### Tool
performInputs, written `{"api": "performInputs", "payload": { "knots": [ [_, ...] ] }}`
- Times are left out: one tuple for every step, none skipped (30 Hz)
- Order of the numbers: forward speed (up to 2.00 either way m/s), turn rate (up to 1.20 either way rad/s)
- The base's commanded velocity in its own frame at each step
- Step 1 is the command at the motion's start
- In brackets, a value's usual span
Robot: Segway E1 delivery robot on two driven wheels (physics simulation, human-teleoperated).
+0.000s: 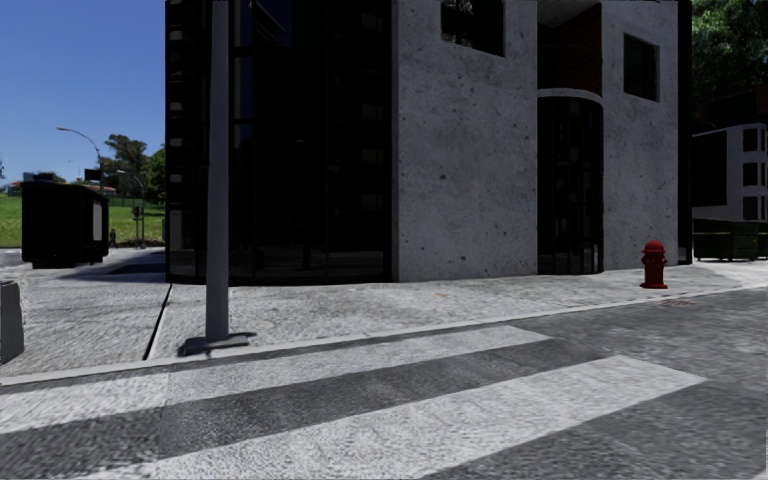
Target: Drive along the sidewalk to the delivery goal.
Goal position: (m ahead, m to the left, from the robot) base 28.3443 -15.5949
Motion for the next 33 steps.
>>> {"api": "performInputs", "payload": {
  "knots": [
    [2.0,0.0],
    [2.0,0.0],
    [2.0,0.0],
    [2.0,0.0],
    [2.0,0.0],
    [2.0,0.0],
    [2.0,0.0],
    [2.0,0.0],
    [2.0,0.0],
    [2.0,0.0],
    [2.0,0.0],
    [2.0,0.0],
    [2.0,0.0],
    [2.0,0.0],
    [2.0,0.0],
    [2.0,0.0],
    [2.0,0.0],
    [2.0,0.0],
    [2.0,0.0],
    [2.0,0.0],
    [2.0,0.0],
    [2.0,0.0],
    [2.0,0.0],
    [2.0,0.0],
    [2.0,-0.05],
    [2.0,-0.12],
    [2.0,-0.15],
    [2.0,-0.15],
    [2.0,-0.16],
    [2.0,-0.17],
    [2.0,-0.17],
    [2.0,-0.21],
    [2.0,-0.27]
  ]
}}
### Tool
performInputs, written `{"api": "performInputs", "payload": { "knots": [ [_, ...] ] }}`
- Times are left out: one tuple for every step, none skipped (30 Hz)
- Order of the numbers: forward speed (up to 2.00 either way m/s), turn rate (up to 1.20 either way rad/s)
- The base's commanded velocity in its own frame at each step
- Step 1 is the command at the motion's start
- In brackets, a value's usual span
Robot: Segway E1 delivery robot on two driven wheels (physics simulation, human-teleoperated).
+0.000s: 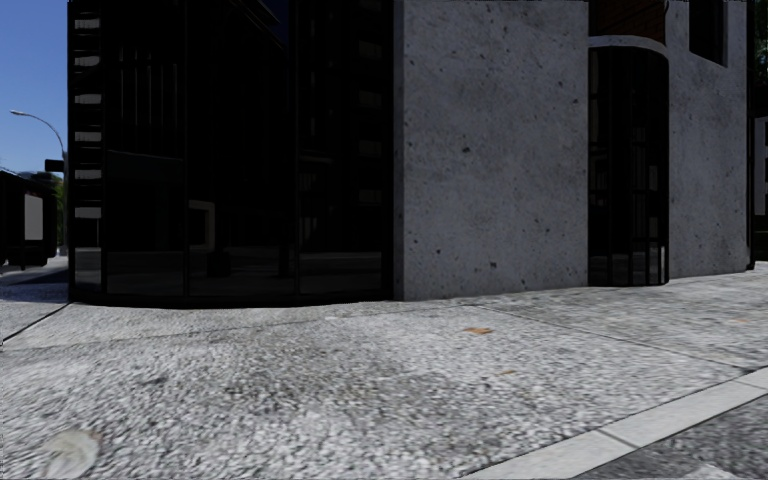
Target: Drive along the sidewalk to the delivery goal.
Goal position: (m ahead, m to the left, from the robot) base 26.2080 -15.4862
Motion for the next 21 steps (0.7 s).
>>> {"api": "performInputs", "payload": {
  "knots": [
    [2.0,-0.29],
    [2.0,-0.29],
    [2.0,-0.3],
    [2.0,-0.3],
    [1.95,-0.3],
    [1.95,-0.3],
    [1.9,-0.3],
    [1.87,-0.3],
    [1.77,-0.32],
    [1.65,-0.37],
    [1.65,-0.37],
    [1.58,-0.39],
    [1.52,-0.4],
    [1.52,-0.4],
    [1.5,-0.4],
    [1.5,-0.4],
    [1.5,-0.4],
    [1.5,-0.4],
    [1.5,-0.4],
    [1.5,-0.41],
    [1.5,-0.41]
  ]
}}
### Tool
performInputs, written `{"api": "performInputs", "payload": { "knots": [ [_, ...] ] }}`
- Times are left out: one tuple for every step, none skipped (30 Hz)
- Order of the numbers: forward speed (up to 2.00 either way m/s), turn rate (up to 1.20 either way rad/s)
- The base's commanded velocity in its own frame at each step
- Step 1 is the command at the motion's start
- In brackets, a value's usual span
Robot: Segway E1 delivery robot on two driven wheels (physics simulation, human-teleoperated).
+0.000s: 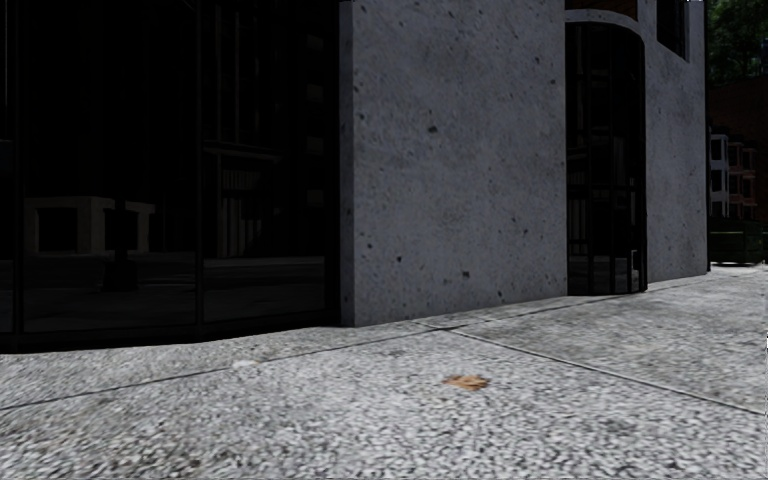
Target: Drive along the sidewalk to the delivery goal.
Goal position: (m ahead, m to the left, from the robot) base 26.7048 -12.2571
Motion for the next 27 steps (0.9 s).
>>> {"api": "performInputs", "payload": {
  "knots": [
    [1.5,-0.41],
    [1.5,-0.41],
    [1.5,-0.41],
    [1.5,-0.41],
    [1.5,-0.41],
    [1.5,-0.41],
    [1.5,-0.44],
    [1.5,-0.48],
    [1.5,-0.5],
    [1.5,-0.5],
    [1.5,-0.5],
    [1.5,-0.5],
    [1.5,-0.51],
    [1.5,-0.51],
    [1.5,-0.51],
    [1.5,-0.51],
    [1.5,-0.51],
    [1.5,-0.51],
    [1.51,-0.51],
    [1.51,-0.51],
    [1.51,-0.51],
    [1.51,-0.51],
    [1.51,-0.51],
    [1.65,-0.51],
    [2.0,-0.51],
    [2.0,-0.51],
    [2.0,-0.51]
  ]
}}
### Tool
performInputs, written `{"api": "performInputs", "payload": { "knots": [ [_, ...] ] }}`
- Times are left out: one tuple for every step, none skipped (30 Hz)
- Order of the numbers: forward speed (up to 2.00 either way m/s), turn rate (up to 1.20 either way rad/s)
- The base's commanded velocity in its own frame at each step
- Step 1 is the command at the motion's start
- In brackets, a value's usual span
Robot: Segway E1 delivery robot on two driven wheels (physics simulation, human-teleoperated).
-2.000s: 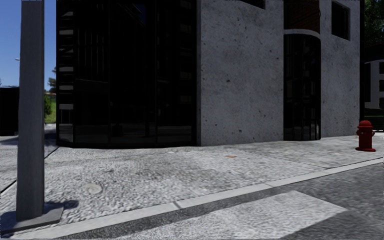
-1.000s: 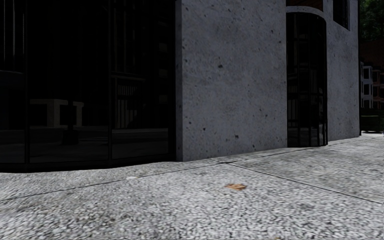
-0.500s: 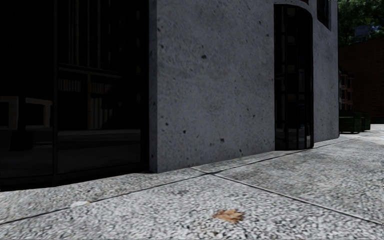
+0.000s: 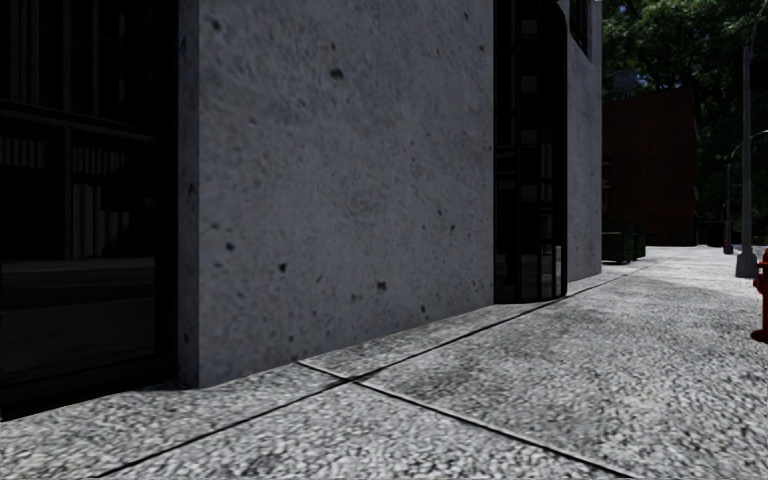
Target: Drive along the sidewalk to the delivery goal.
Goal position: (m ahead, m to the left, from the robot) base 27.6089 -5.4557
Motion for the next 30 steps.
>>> {"api": "performInputs", "payload": {
  "knots": [
    [2.0,-0.51],
    [2.0,-0.51],
    [2.0,-0.51],
    [2.0,-0.51],
    [2.0,-0.52],
    [2.0,-0.52],
    [2.0,-0.55],
    [2.0,-0.6],
    [2.0,-0.61],
    [2.0,-0.61],
    [2.0,-0.61],
    [2.0,-0.61],
    [2.0,-0.61],
    [2.0,-0.61],
    [2.0,-0.61],
    [2.0,-0.61],
    [2.0,-0.61],
    [2.0,-0.61],
    [2.0,-0.62],
    [2.0,-0.62],
    [2.0,-0.62],
    [2.0,-0.62],
    [2.0,-0.62],
    [2.0,-0.62],
    [2.0,-0.62],
    [2.0,-0.62],
    [2.0,-0.62],
    [2.0,-0.62],
    [2.0,-0.62],
    [2.0,-0.62]
  ]
}}
